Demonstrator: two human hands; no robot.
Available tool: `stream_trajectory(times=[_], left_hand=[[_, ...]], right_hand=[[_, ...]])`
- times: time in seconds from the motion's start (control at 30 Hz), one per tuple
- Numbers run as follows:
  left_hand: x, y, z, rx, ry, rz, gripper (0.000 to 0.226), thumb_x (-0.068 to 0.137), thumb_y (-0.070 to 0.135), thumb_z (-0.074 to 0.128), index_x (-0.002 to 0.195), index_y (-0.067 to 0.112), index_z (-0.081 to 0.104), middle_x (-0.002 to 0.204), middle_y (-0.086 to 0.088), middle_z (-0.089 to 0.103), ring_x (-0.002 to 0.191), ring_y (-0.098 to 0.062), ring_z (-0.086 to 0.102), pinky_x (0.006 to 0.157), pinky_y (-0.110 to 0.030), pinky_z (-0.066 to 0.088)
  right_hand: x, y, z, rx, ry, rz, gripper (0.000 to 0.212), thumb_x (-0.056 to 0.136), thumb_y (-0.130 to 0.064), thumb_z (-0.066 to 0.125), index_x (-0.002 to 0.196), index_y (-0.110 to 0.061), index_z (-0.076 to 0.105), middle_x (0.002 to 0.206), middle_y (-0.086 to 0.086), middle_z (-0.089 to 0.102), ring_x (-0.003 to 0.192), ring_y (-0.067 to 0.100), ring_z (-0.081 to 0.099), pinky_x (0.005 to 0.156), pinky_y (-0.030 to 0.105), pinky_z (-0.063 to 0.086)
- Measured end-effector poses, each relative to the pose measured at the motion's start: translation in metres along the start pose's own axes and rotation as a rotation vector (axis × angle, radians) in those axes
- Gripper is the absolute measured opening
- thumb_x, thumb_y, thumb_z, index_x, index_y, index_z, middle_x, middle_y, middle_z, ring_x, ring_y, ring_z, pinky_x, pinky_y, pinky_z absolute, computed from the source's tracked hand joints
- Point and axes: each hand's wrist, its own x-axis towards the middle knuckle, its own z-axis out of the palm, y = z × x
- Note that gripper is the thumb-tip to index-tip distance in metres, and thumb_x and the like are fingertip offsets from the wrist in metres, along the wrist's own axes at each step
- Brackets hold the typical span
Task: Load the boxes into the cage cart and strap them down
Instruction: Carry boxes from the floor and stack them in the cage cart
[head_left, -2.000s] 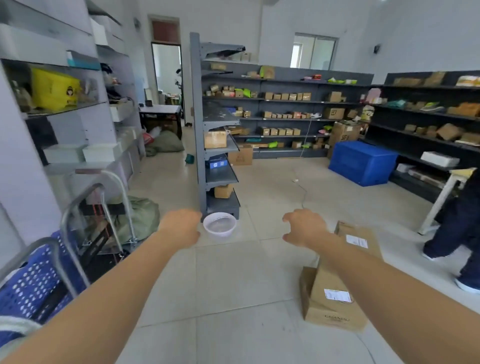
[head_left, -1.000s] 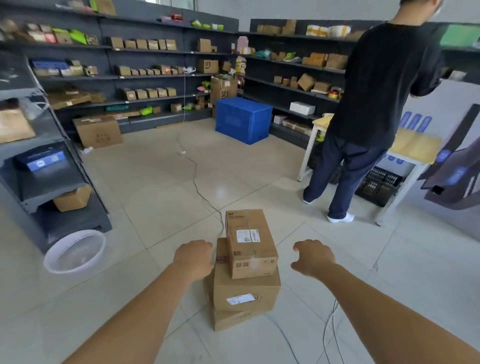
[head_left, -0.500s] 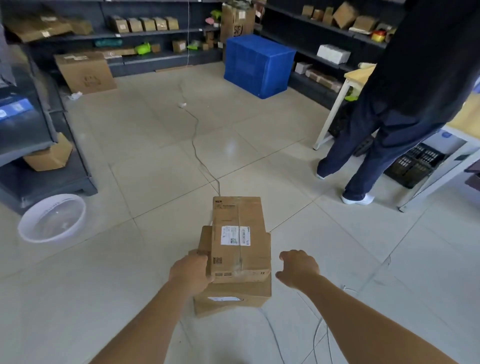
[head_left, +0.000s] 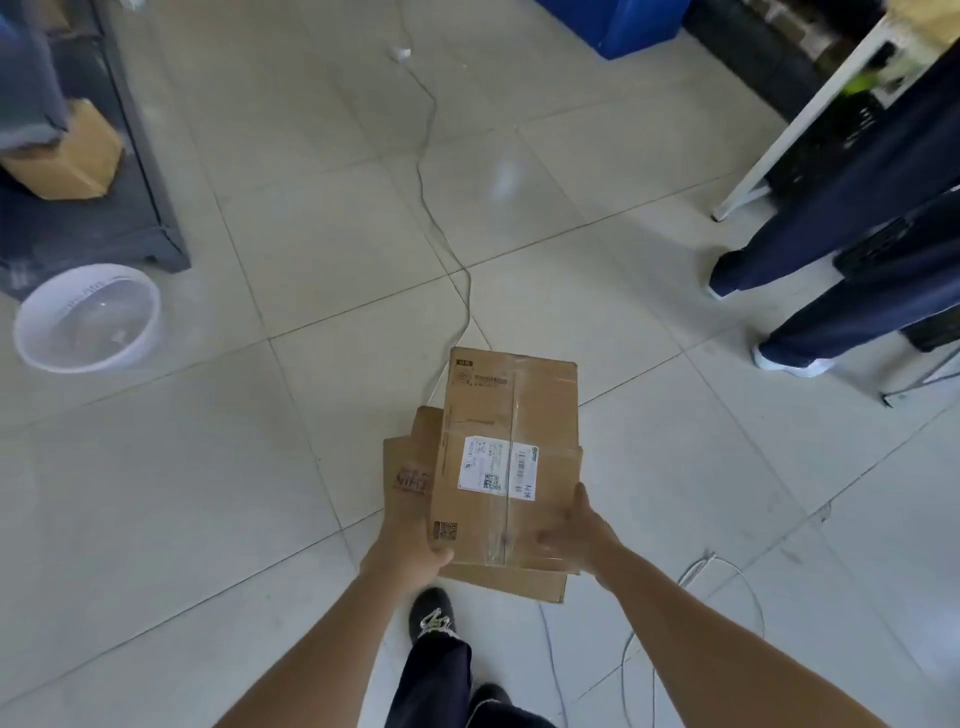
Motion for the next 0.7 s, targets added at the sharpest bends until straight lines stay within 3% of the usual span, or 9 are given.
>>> stream_trajectory(times=[0.13, 0.2, 0.27, 0.37, 0.43, 0.5, 0.53, 0.63, 0.7], left_hand=[[0.014, -0.007, -0.004, -0.095, 0.010, -0.093, 0.028, 0.091, 0.030, 0.057, 0.117, 0.022, 0.051, 0.088, 0.015, 0.054, 0.083, -0.011, 0.052, 0.061, -0.019, 0.038], [0.023, -0.015, -0.011, -0.125, 0.083, -0.180, 0.027, 0.092, 0.026, 0.051, 0.117, 0.015, 0.054, 0.097, 0.001, 0.063, 0.087, -0.019, 0.058, 0.072, -0.028, 0.047], [0.033, -0.025, -0.020, -0.237, 0.199, -0.243, 0.024, 0.089, 0.018, 0.048, 0.110, 0.013, 0.058, 0.099, -0.009, 0.065, 0.091, -0.028, 0.062, 0.079, -0.037, 0.053], [0.039, -0.026, -0.035, -0.425, 0.375, -0.275, 0.027, 0.087, 0.012, 0.051, 0.113, 0.009, 0.056, 0.107, -0.018, 0.060, 0.099, -0.037, 0.060, 0.079, -0.039, 0.053], [0.039, -0.022, -0.035, -0.530, 0.433, -0.306, 0.047, 0.084, 0.013, 0.061, 0.128, 0.008, 0.045, 0.117, -0.017, 0.052, 0.104, -0.038, 0.057, 0.080, -0.039, 0.051], [0.036, -0.018, -0.026, -0.647, 0.438, -0.302, 0.064, 0.074, 0.013, 0.073, 0.127, 0.015, 0.037, 0.114, -0.010, 0.055, 0.101, -0.034, 0.059, 0.081, -0.045, 0.054], [0.034, -0.016, -0.020, -0.688, 0.428, -0.303, 0.071, 0.072, 0.012, 0.075, 0.128, 0.017, 0.033, 0.111, -0.006, 0.058, 0.100, -0.032, 0.061, 0.081, -0.046, 0.055], [0.035, -0.013, 0.001, -0.791, 0.439, -0.402, 0.077, 0.080, 0.013, 0.073, 0.141, 0.012, 0.025, 0.115, -0.005, 0.062, 0.105, -0.032, 0.062, 0.083, -0.039, 0.053], [0.039, -0.014, 0.011, -0.882, 0.433, -0.472, 0.061, 0.085, 0.022, 0.070, 0.135, 0.009, 0.037, 0.116, -0.007, 0.064, 0.104, -0.031, 0.064, 0.086, -0.043, 0.054]], right_hand=[[0.012, -0.019, 0.000, -0.020, -0.004, 0.067, 0.073, 0.085, -0.027, 0.059, 0.145, -0.009, 0.021, 0.118, 0.005, 0.052, 0.096, 0.023, 0.050, 0.080, 0.032, 0.047], [0.010, -0.031, 0.001, -0.007, -0.094, 0.015, 0.043, 0.088, -0.018, 0.059, 0.128, -0.009, 0.043, 0.113, 0.009, 0.054, 0.090, 0.021, 0.047, 0.076, 0.029, 0.043], [0.005, -0.044, 0.005, -0.096, -0.172, -0.057, 0.020, 0.092, -0.013, 0.054, 0.110, -0.018, 0.048, 0.093, 0.006, 0.053, 0.082, 0.019, 0.049, 0.072, 0.027, 0.044], [0.004, -0.066, 0.004, -0.273, -0.183, -0.192, 0.039, 0.097, -0.015, 0.047, 0.135, -0.014, 0.045, 0.097, 0.003, 0.055, 0.086, 0.017, 0.056, 0.071, 0.024, 0.048], [0.016, -0.073, -0.005, -0.329, -0.023, -0.135, 0.030, 0.093, -0.027, 0.047, 0.117, -0.014, 0.058, 0.093, 0.000, 0.062, 0.091, 0.020, 0.061, 0.067, 0.026, 0.052], [0.035, -0.075, -0.020, -0.360, 0.145, -0.094, 0.025, 0.090, -0.040, 0.048, 0.084, -0.018, 0.059, 0.075, -0.005, 0.057, 0.087, 0.020, 0.062, 0.053, 0.022, 0.041], [0.045, -0.076, -0.028, -0.421, 0.199, -0.113, 0.028, 0.089, -0.044, 0.049, 0.081, -0.019, 0.058, 0.075, -0.004, 0.057, 0.089, 0.021, 0.062, 0.054, 0.023, 0.039], [0.074, -0.081, -0.048, -0.544, 0.351, -0.221, 0.042, 0.088, -0.045, 0.056, 0.116, -0.013, 0.057, 0.110, 0.005, 0.057, 0.110, 0.026, 0.054, 0.076, 0.034, 0.048], [0.089, -0.083, -0.057, -0.552, 0.455, -0.280, 0.061, 0.083, -0.045, 0.065, 0.129, -0.009, 0.046, 0.124, 0.009, 0.048, 0.120, 0.027, 0.044, 0.087, 0.037, 0.046]])
